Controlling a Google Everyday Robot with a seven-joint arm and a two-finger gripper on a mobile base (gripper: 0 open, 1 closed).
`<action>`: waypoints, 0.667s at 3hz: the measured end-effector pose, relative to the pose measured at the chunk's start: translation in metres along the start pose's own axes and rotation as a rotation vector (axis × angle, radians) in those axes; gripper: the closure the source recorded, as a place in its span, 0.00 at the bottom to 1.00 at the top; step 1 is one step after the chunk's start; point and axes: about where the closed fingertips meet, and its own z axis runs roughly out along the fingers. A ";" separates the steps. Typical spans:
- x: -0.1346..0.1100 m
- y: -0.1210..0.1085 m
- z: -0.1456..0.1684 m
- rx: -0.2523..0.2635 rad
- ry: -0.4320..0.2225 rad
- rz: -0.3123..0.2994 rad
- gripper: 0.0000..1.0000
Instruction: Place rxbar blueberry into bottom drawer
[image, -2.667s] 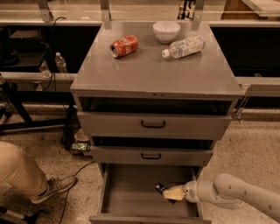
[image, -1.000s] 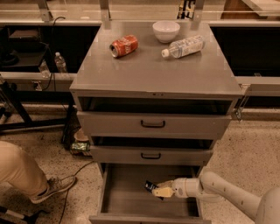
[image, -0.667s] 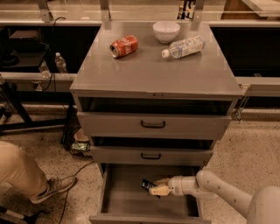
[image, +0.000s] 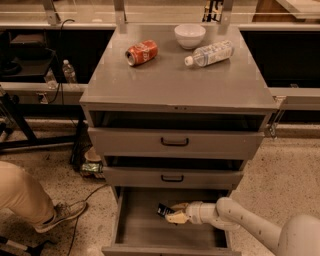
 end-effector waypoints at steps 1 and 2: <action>0.003 -0.008 0.008 0.036 -0.022 -0.021 1.00; 0.006 -0.015 0.023 0.069 -0.030 -0.039 1.00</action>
Offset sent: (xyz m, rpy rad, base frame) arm 0.0233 0.0117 -0.0272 -0.0350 -0.0959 -0.0719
